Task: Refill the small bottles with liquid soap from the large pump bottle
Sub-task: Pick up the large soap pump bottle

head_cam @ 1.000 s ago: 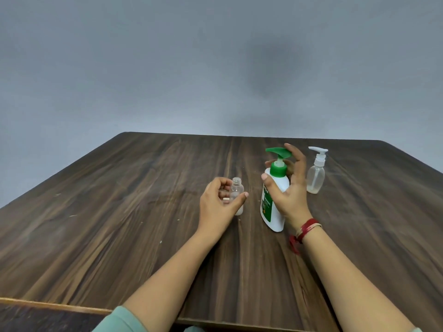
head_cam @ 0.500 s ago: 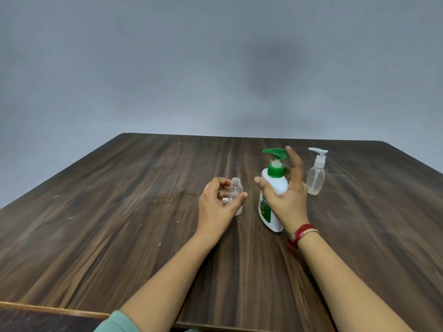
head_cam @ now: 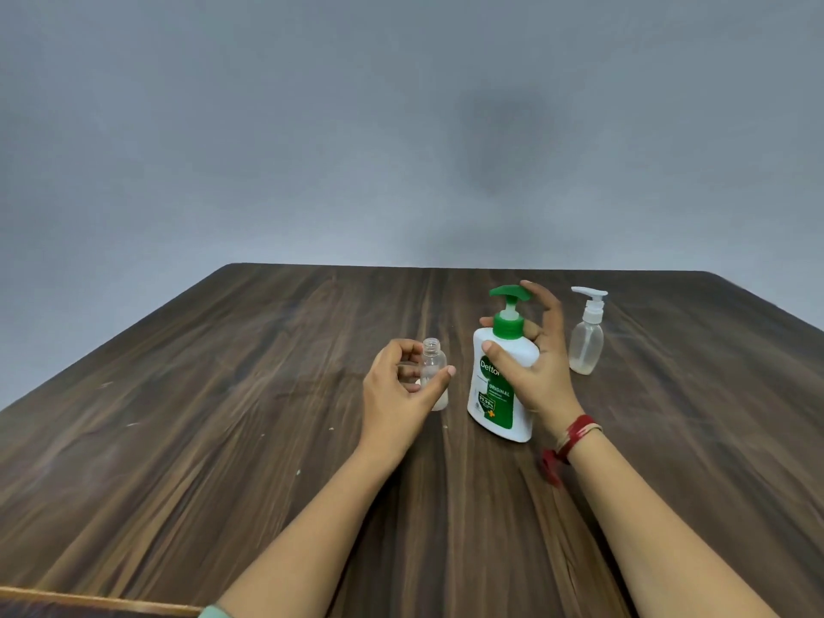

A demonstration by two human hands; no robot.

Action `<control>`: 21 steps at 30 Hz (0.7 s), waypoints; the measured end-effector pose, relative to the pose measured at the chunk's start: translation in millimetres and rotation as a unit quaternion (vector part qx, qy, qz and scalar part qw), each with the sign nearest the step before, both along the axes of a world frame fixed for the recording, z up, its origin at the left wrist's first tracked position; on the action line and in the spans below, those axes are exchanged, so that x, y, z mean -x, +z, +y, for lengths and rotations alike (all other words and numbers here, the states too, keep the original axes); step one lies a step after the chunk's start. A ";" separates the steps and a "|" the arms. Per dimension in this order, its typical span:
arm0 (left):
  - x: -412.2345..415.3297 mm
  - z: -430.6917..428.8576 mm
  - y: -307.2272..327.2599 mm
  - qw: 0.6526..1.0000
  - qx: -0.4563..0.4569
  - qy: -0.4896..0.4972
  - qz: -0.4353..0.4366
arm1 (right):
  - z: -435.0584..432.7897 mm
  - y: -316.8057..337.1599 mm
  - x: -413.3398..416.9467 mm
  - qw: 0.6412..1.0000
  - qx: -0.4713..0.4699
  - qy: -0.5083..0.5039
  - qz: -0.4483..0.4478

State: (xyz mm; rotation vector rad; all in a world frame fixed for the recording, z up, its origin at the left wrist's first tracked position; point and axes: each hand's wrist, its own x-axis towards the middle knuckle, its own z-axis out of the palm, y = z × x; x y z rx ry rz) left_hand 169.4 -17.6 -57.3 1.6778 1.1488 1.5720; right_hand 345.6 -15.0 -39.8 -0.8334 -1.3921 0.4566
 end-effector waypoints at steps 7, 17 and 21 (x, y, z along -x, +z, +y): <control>2.0 -0.4 3.3 1.000 0.005 0.002 -0.008 | 2.8 10.0 -7.3 0.998 -0.024 0.021 -0.057; -0.5 -2.8 5.9 1.000 -0.008 -0.007 -0.007 | -0.3 5.9 5.4 0.996 -0.032 0.006 -0.084; -0.4 -3.4 8.1 1.000 -0.005 -0.006 -0.016 | 0.3 4.3 5.2 0.996 -0.024 -0.005 -0.091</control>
